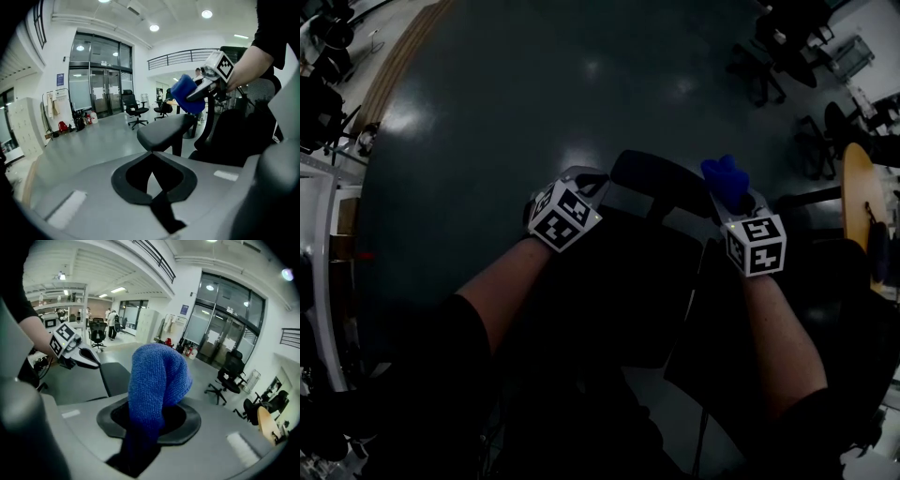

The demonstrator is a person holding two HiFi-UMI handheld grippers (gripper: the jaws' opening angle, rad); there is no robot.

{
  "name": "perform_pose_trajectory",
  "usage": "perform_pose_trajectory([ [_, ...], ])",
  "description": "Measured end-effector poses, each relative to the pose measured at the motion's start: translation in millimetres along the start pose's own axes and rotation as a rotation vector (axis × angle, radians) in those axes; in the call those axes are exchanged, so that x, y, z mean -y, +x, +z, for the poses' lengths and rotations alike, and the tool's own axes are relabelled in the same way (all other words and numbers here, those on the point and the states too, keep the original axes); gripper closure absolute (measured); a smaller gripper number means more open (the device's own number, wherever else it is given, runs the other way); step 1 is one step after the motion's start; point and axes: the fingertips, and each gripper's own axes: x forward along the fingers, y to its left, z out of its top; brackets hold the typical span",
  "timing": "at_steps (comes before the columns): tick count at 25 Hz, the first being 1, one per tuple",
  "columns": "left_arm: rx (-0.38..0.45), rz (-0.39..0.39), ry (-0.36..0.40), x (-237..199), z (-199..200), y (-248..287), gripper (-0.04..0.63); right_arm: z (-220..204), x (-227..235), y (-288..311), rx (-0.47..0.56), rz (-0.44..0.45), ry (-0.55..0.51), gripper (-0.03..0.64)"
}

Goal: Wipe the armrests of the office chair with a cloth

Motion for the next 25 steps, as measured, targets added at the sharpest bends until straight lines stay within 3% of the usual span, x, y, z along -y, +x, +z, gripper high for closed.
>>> perform_pose_trajectory([
  [3, 0.005, -0.006, -0.006, 2, 3, 3, 0.577, -28, 8, 5, -0.067, -0.013, 0.055, 0.486],
  [6, 0.017, -0.004, -0.025, 3, 4, 4, 0.577, -28, -11, 15, -0.05, 0.02, 0.092, 0.486],
  [14, 0.022, -0.004, -0.032, 3, 3, 5, 0.577, 29, -74, 41, 0.052, 0.13, 0.109, 0.486],
  [20, 0.015, -0.019, -0.022, 9, 7, 4, 0.577, 66, -122, 58, 0.065, 0.219, 0.07, 0.486],
  [25, -0.014, -0.025, -0.022, 15, -5, -2, 0.577, 84, -160, 66, 0.075, 0.288, 0.105, 0.486],
])
